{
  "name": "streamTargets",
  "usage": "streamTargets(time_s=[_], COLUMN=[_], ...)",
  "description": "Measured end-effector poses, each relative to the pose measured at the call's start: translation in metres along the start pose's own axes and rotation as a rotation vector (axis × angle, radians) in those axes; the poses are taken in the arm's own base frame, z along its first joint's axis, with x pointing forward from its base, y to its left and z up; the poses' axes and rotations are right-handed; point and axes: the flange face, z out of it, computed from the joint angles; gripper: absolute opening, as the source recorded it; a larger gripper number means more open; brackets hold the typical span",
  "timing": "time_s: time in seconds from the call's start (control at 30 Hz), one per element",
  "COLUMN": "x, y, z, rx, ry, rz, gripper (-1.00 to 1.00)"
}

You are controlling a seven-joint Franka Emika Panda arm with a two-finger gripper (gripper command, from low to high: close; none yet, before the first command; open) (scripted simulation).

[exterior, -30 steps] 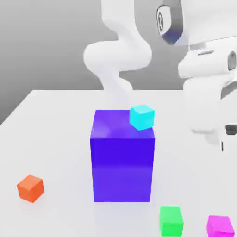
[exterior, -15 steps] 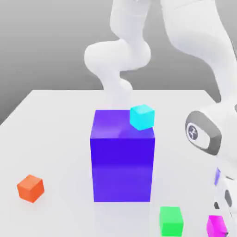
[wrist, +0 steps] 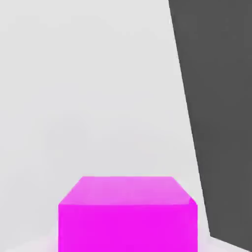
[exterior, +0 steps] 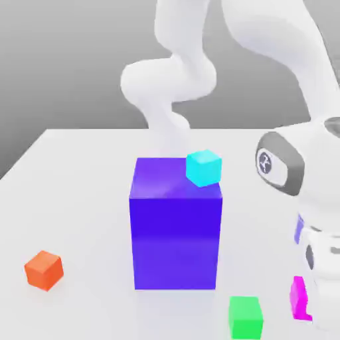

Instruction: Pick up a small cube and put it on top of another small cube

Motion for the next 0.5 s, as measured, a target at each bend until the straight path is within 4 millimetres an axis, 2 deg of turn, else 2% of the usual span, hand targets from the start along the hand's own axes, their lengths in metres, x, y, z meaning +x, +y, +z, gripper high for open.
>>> streamTargets(time_s=[0.07,0.1,0.23,0.27,0.47,0.5], x=[-0.021,-0.027,-0.032,-0.033,-0.033,-0.033], y=[0.023,0.029,0.035,0.035,0.035,0.035], z=[-0.012,-0.010,0.034,0.042,0.047,0.042], rx=[0.002,0.003,0.004,0.004,0.004,0.004], ry=[0.000,0.000,0.000,0.000,0.000,0.001], rz=[0.113,0.146,0.177,0.179,0.179,0.179], gripper=[-1.00,-1.00,-1.00,1.00,1.00,1.00])
